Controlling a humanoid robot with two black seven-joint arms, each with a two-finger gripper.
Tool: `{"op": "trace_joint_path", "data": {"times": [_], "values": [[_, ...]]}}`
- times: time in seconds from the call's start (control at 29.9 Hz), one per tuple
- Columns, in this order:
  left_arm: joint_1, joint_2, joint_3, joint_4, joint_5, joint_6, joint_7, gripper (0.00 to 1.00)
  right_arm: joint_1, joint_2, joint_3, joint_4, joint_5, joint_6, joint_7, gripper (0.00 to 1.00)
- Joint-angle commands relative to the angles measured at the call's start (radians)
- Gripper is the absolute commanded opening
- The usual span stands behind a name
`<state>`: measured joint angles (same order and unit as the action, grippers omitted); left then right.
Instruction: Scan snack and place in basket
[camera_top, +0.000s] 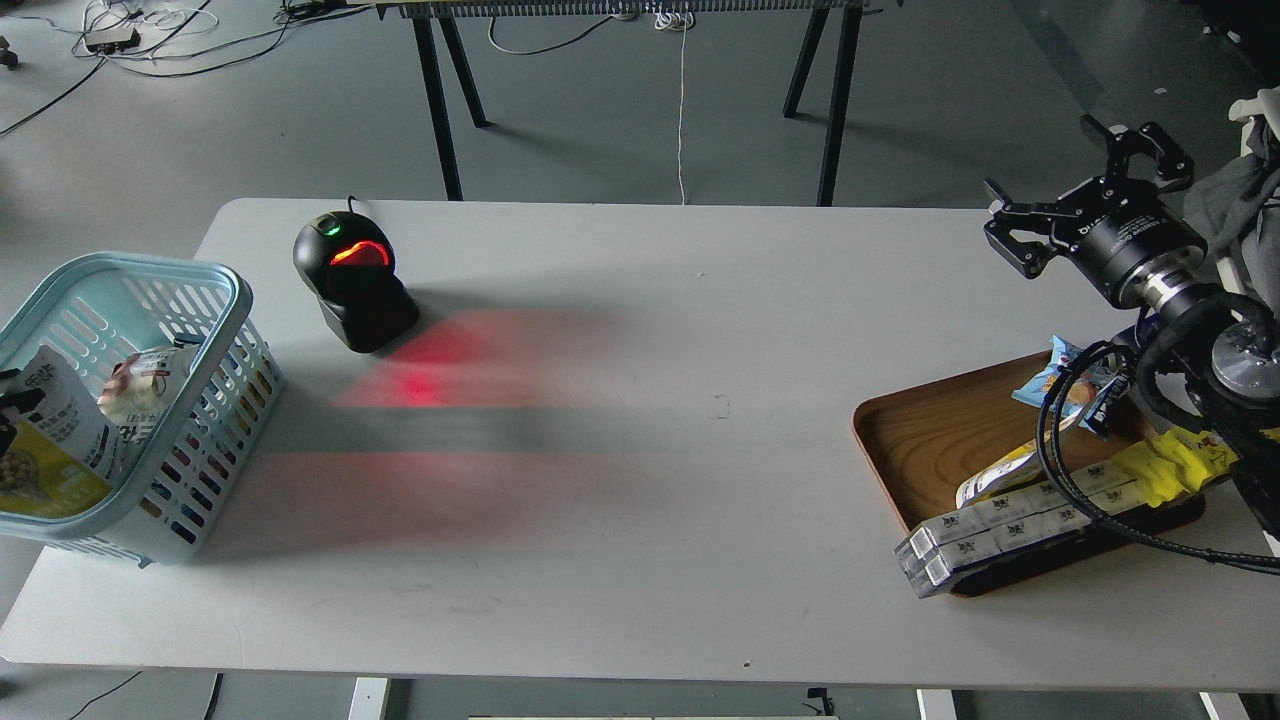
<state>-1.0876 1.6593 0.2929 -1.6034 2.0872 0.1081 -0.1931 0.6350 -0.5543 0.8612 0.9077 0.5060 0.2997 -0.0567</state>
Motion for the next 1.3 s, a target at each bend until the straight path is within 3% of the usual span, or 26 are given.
{"op": "trace_joint_path", "data": {"times": [0.0,0.1,0.23,0.43,0.6,0.87,1.07,1.27], "values": [[-0.003,0.008,-0.008,-0.006,0.002,0.005,-0.005,0.53,0.0,0.0,0.002,0.0,0.0,0.001,0.0,0.98],[-0.015,0.023,-0.027,-0.007,-0.001,0.019,-0.009,0.83,0.0,0.0,0.004,0.003,0.0,0.001,0.0,0.98],[-0.035,0.028,-0.139,-0.007,-0.021,0.019,-0.012,0.94,0.0,-0.001,0.004,0.005,0.0,0.001,0.0,0.98],[-0.037,0.007,-0.337,0.005,-0.287,-0.004,-0.005,0.98,0.002,0.0,0.004,0.01,0.0,0.002,-0.002,0.98],[-0.037,-0.097,-0.448,0.037,-0.618,-0.005,0.0,0.99,0.003,0.0,0.004,0.011,-0.001,0.003,-0.002,0.99],[-0.037,-0.412,-0.58,0.322,-1.404,-0.019,-0.002,0.99,0.04,0.002,0.002,0.011,-0.001,0.004,-0.002,0.99],[-0.035,-0.691,-0.702,0.615,-1.844,-0.171,-0.009,0.99,0.071,0.019,-0.002,0.028,-0.007,-0.007,-0.002,0.99],[-0.023,-0.929,-0.753,0.868,-2.235,-0.398,0.003,0.99,0.072,-0.001,-0.007,0.075,-0.014,-0.053,-0.002,0.99]]}}
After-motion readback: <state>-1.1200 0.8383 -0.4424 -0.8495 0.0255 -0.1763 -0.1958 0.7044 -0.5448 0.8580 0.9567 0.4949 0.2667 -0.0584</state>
